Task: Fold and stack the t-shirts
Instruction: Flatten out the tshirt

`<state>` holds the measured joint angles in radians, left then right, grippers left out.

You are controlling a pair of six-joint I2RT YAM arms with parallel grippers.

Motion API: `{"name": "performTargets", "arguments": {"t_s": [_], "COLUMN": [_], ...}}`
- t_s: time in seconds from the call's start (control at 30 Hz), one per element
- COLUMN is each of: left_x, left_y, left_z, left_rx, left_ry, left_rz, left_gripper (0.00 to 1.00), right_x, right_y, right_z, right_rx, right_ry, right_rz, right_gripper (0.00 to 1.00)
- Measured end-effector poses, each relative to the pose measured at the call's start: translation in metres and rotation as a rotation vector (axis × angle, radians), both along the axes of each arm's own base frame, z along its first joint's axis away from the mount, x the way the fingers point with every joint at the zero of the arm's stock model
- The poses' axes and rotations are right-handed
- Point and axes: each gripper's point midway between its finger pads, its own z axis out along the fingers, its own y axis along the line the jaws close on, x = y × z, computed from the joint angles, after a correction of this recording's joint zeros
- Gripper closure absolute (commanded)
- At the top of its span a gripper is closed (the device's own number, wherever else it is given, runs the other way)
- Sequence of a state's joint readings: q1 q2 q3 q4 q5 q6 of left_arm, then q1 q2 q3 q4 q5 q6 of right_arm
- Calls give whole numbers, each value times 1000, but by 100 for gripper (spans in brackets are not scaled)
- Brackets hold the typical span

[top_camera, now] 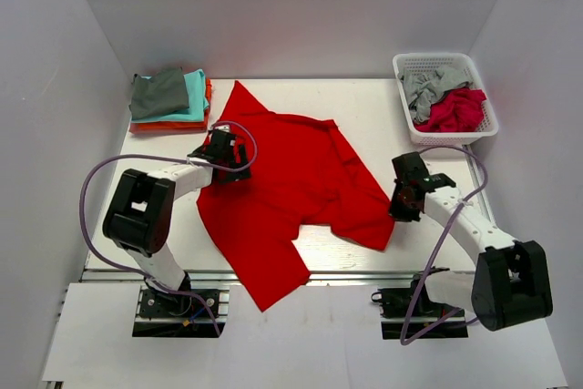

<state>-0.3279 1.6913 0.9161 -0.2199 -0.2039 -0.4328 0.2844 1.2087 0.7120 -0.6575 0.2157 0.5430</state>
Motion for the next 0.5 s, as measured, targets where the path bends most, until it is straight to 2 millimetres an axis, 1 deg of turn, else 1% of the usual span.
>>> {"name": "performTargets", "arguments": {"t_s": [0.07, 0.17, 0.3, 0.4, 0.5], "left_x": [1, 4, 5, 12, 25], "left_y": [8, 14, 21, 22, 24], "left_z": [-2, -2, -2, -3, -2], "left_rx": [36, 68, 105, 127, 136], "left_ry": [15, 21, 31, 41, 38], "left_rz": [5, -3, -27, -42, -50], "left_gripper": [0, 0, 0, 0, 0], "right_x": [-10, -15, -25, -27, -23], "right_y": [-14, -25, -42, -57, -70], "right_z": [2, 6, 1, 0, 0], "right_rx": [-39, -58, -100, -129, -150], "right_ry": [25, 30, 87, 98, 102], "right_rz": [-33, -75, -150, -212, -263], "right_gripper": [100, 100, 100, 100, 100]}}
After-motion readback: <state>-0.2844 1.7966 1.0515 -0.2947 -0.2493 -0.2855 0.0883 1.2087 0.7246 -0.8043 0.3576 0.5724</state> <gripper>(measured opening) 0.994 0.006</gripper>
